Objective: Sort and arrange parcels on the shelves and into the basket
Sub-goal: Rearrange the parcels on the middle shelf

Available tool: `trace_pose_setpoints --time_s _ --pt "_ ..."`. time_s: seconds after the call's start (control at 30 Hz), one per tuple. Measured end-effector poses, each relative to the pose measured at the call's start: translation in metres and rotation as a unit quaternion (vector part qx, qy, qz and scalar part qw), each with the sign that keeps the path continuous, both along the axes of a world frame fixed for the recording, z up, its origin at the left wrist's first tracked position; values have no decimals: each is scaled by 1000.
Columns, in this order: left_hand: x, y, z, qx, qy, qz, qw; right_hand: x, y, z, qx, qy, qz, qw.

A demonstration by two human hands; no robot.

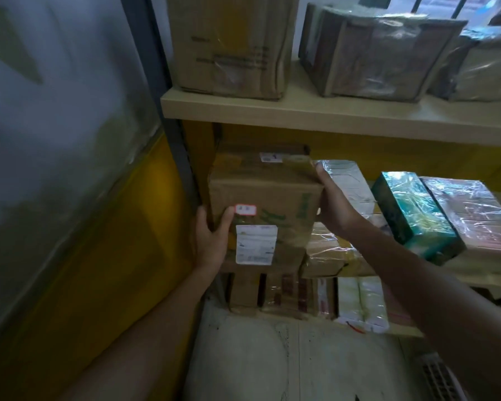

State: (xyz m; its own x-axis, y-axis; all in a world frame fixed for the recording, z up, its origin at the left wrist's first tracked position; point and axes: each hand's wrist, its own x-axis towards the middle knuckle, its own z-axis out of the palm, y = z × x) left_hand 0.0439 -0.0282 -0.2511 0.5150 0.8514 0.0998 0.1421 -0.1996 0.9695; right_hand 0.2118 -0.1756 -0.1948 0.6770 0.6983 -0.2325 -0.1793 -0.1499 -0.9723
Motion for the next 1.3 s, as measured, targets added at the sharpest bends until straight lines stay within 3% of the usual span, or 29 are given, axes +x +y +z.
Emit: trace_pose_setpoints --time_s 0.07,0.13,0.23,0.33,0.4,0.67,0.73,0.8,0.9,0.97,1.07,1.1,1.17,1.23,1.3 --pt "1 0 6 -26 23 39 999 -5 -3 -2 -11 -15 36 999" --pt "-1 7 12 -24 31 61 997 -10 -5 -10 -34 -111 51 992" --pt "-7 11 13 -37 6 18 999 -14 -6 -29 -62 -204 7 977" --pt "-16 10 2 -114 21 -114 987 -16 -8 -44 -36 -159 -40 986" --pt "-22 9 -8 -126 38 -149 980 -16 -8 -48 -44 -168 -33 984" --pt "-7 10 -8 -116 13 -128 985 -20 3 -49 -61 -146 -53 986" --pt "8 16 -1 -120 40 -99 987 -20 6 -54 -137 -146 -26 979" --pt "20 26 2 -136 91 -81 983 -20 11 -64 -249 -185 -4 951" --pt "19 35 -3 -122 101 -151 976 -17 23 -67 -268 -229 -42 935" --pt "8 35 -11 -72 114 -168 977 -18 38 -63 -259 -257 -58 929" --pt "-13 32 -27 165 186 -150 957 -22 61 -59 -276 -295 -66 912" --pt "-19 31 -31 281 197 -149 927 -22 67 -58 -279 -291 -76 912" --pt "-25 31 -38 478 207 -172 836 -20 76 -56 -282 -281 -94 912" --pt "-27 30 -45 539 235 -228 777 -16 77 -56 -264 -271 -92 921" --pt "-23 28 -50 523 290 -238 765 -15 63 -61 -190 -228 -89 951"
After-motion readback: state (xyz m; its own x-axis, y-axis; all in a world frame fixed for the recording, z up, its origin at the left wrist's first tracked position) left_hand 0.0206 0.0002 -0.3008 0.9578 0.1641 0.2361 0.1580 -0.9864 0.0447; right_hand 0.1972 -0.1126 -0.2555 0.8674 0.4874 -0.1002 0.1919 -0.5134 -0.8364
